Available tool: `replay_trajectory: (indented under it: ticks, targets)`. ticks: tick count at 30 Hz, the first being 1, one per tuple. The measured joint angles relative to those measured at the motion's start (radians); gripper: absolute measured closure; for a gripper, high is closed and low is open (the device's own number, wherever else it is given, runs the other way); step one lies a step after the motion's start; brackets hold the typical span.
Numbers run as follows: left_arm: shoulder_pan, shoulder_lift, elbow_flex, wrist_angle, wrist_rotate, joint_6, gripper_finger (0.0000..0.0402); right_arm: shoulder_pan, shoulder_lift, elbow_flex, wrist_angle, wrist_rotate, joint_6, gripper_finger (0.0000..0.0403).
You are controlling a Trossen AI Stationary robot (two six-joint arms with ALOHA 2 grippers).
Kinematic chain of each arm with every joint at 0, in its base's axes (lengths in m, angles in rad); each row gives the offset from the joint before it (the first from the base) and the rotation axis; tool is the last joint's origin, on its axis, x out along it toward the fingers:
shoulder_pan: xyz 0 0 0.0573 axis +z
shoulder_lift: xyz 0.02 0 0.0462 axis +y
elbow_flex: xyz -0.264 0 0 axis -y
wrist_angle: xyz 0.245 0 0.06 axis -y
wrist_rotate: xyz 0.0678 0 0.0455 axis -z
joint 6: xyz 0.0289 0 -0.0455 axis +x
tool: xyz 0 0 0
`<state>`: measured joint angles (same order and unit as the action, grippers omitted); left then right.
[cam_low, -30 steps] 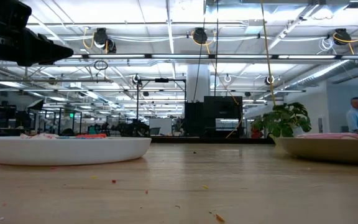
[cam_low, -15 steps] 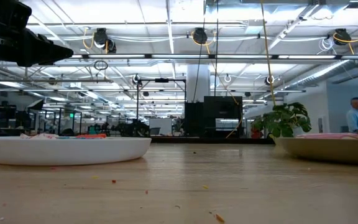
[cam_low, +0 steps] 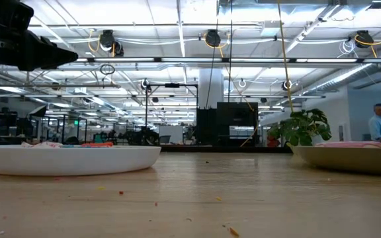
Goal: Pick & Place donuts
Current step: Put the large black donut on the gray plate
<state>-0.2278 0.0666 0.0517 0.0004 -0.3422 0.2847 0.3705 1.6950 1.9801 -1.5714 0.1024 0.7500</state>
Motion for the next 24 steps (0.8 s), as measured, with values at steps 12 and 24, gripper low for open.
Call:
replay_trajectory:
  ticks: [12,24]
  targets:
    - [0.0,0.0,0.0,-0.009,0.0,0.008,0.0355,-0.043,-0.057,-0.388,0.149,-0.186,0.076,0.0385]
    - [0.0,0.0,0.0,-0.006,0.0,0.007,0.0355,-0.038,-0.056,-0.82,0.562,-0.231,0.076,0.0385]
